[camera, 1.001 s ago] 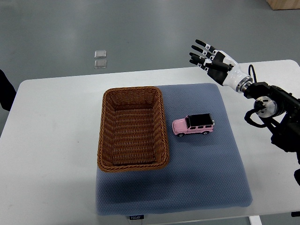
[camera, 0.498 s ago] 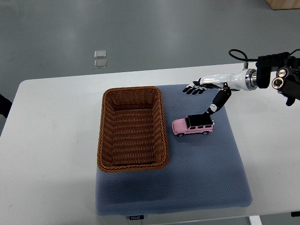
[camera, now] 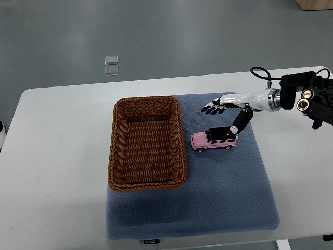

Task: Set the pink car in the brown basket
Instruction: 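Close the right hand's fingers around the pink toy car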

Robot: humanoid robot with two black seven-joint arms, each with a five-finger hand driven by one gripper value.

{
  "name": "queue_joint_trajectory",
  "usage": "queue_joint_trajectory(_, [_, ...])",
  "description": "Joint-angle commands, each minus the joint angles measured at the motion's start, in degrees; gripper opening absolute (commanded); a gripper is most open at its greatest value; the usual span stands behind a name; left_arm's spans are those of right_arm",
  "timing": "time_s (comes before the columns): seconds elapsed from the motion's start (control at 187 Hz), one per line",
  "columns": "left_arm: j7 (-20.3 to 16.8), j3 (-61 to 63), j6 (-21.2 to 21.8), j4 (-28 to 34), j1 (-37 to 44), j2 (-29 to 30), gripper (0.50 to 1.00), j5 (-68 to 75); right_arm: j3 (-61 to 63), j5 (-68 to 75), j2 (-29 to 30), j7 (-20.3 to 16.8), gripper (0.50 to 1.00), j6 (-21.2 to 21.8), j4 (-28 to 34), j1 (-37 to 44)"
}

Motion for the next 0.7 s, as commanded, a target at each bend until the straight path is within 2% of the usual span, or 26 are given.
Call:
queue_joint_trajectory(0.0, [0.0, 0.0, 0.0, 0.0, 0.0, 0.0, 1.0, 0.0, -0.1, -0.2, 0.1, 0.1, 0.909, -0.1, 0.3, -1.1])
queue_joint_trajectory(0.246, [0.0, 0.0, 0.0, 0.0, 0.0, 0.0, 1.0, 0.0, -0.3, -1.4, 3.1, 0.2, 0.905, -4.7, -0.3, -4.4])
queue_joint_trajectory(0.332, [0.0, 0.0, 0.0, 0.0, 0.0, 0.0, 1.0, 0.0, -0.4, -3.1, 3.9, 0.1, 0.887, -6.4, -0.6, -5.3])
queue_joint_trajectory(0.386, [0.0, 0.0, 0.0, 0.1, 0.0, 0.0, 1.0, -0.1, -1.3, -3.8, 4.0, 0.2, 0.829, -7.4, -0.7, -5.5])
queue_joint_trajectory(0.412, [0.0, 0.0, 0.0, 0.1, 0.1, 0.0, 1.0, -0.1, -1.9, -4.0, 4.0, 0.2, 0.77, -8.1, -0.8, -5.5])
queue_joint_trajectory(0.434, [0.0, 0.0, 0.0, 0.1, 0.1, 0.0, 1.0, -0.1, -2.3, -4.1, 3.9, 0.2, 0.738, -8.5, -0.9, -5.5])
queue_joint_trajectory(0.444, [0.0, 0.0, 0.0, 0.1, 0.1, 0.0, 1.0, -0.1, -2.3, -4.1, 3.9, 0.2, 0.738, -8.5, -0.9, -5.5])
queue_joint_trajectory(0.503, [0.0, 0.0, 0.0, 0.1, 0.1, 0.0, 1.0, -0.1, -2.9, -4.4, 3.9, 0.2, 0.637, -9.2, -1.3, -5.5])
queue_joint_trajectory(0.605, [0.0, 0.0, 0.0, 0.1, 0.1, 0.0, 1.0, -0.1, -3.0, -4.9, 4.0, 0.2, 0.568, -9.2, -1.7, -5.5])
queue_joint_trajectory(0.637, [0.0, 0.0, 0.0, 0.1, 0.1, 0.0, 1.0, -0.1, -3.1, -5.4, 4.0, 0.2, 0.527, -9.4, -1.8, -5.4])
queue_joint_trajectory(0.643, [0.0, 0.0, 0.0, 0.1, 0.1, 0.0, 1.0, -0.1, -3.1, -5.4, 3.9, 0.2, 0.507, -9.4, -1.8, -5.3])
queue_joint_trajectory(0.696, [0.0, 0.0, 0.0, 0.1, 0.1, 0.0, 1.0, -0.1, -3.1, -5.8, 3.6, 0.3, 0.5, -9.6, -1.8, -5.0])
